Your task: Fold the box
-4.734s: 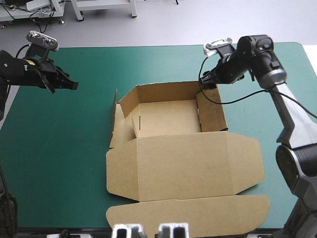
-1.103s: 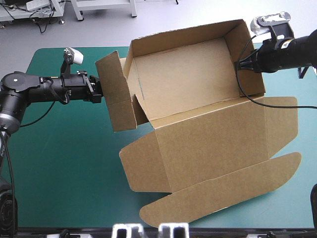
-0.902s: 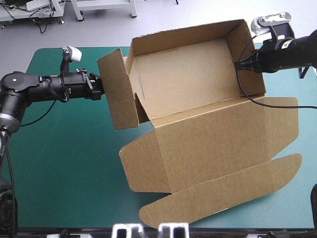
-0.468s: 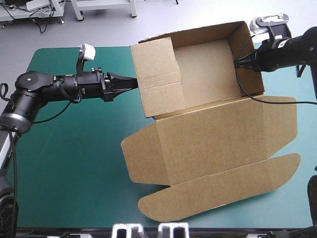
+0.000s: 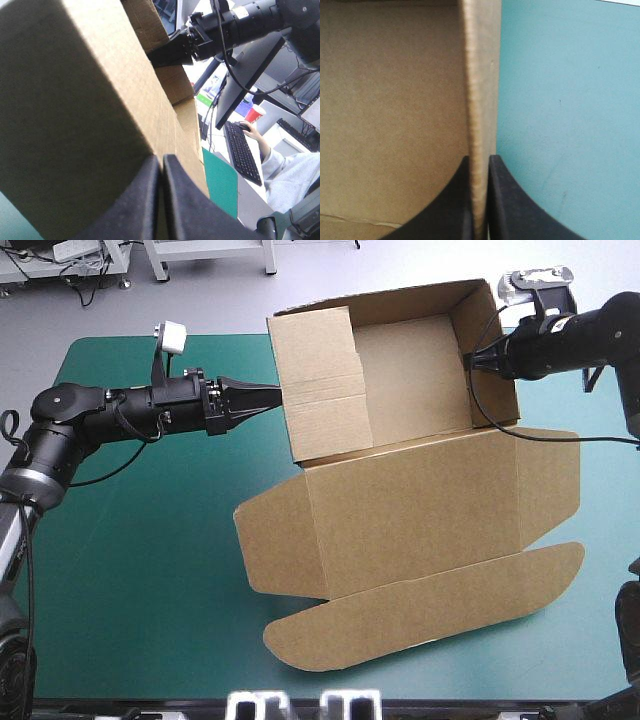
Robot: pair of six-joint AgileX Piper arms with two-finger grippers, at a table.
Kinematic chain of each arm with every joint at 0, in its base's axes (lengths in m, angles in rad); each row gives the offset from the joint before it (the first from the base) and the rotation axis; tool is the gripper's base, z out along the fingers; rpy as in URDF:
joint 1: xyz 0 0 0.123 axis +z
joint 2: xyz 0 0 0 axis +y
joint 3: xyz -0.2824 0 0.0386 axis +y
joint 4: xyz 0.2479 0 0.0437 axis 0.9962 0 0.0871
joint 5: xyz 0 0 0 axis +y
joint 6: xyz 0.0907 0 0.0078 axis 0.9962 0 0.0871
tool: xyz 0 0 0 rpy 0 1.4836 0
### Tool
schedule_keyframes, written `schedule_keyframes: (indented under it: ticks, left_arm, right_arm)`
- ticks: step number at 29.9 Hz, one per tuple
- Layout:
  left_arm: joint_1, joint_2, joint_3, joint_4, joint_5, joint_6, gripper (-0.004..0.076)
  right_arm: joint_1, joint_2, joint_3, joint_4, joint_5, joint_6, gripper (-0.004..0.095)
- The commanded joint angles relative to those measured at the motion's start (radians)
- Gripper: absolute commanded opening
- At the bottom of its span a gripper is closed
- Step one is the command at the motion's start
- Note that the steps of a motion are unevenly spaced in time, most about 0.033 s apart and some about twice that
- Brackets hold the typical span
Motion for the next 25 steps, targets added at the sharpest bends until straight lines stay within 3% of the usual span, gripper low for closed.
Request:
schedule_keyframes:
  ticks: [1, 7, 10, 18, 25]
  left_arm:
    - [-0.01, -0.035, -0.025, -0.046, 0.076, -0.007, 0.0111]
    - [-0.01, -0.035, -0.025, -0.044, 0.048, -0.007, 0.0468]
    - [-0.024, -0.035, -0.025, -0.038, 0.02, -0.015, 0.0564]
    - [-0.117, -0.035, -0.036, 0.212, -0.251, -0.14, 0.0571]
    - [-0.15, -0.035, -0.044, 0.368, -0.496, -0.324, 0.0567]
  right_arm:
    - [-0.006, -0.039, -0.031, 0.076, -0.068, 0.004, -0.0019]
    - [0.024, -0.039, -0.031, 0.048, -0.087, 0.004, -0.0019]
    - [0.064, -0.037, -0.031, 0.003, -0.126, 0.036, -0.0019]
    - [0.191, -0.031, -0.031, -0.187, -0.201, 0.155, -0.0019]
    - [0.251, 0.002, -0.031, -0.196, -0.224, 0.203, -0.0019]
